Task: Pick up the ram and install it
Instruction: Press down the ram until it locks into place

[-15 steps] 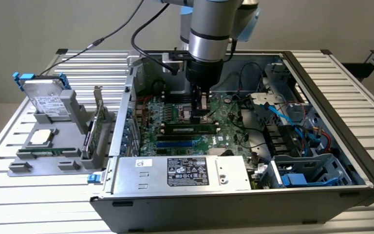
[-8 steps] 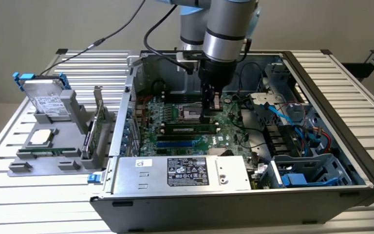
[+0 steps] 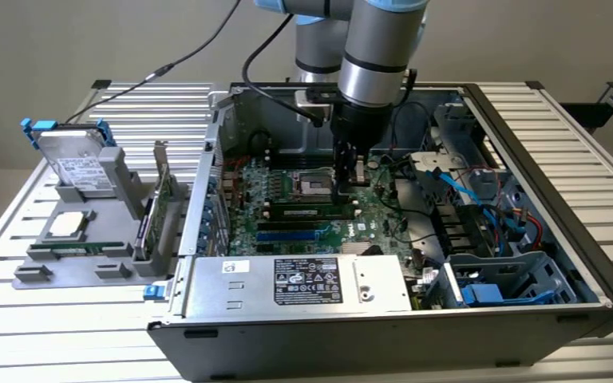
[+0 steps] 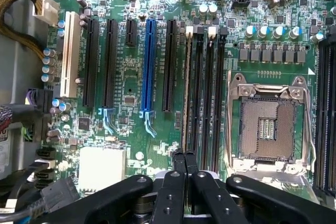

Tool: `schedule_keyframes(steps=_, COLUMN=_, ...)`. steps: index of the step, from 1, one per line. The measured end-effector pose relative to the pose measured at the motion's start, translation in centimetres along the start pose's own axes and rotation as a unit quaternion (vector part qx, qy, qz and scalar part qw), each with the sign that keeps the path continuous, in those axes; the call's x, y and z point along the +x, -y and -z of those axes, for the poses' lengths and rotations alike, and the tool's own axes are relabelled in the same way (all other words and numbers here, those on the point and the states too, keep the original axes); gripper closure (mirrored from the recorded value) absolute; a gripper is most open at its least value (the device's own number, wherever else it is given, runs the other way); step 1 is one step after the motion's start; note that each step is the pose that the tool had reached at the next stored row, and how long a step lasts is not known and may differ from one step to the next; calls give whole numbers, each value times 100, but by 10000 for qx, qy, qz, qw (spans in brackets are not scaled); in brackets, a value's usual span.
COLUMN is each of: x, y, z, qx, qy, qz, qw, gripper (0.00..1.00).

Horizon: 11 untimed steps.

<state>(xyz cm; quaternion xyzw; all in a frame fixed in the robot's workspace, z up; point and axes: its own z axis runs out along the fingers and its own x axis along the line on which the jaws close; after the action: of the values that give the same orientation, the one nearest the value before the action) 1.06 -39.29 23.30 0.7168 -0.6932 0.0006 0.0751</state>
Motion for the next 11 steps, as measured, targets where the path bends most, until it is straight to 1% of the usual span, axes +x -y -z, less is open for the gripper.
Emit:
schedule_keyframes(steps=7, x=-1, y=1, z=-11, qx=0, qy=-9, qz=-1, qw=10000, gripper=90)
schedule_keyframes(steps=11, x=-2, y=1, z=-19, qx=0, qy=-8, qz=-1, qw=10000, gripper=90)
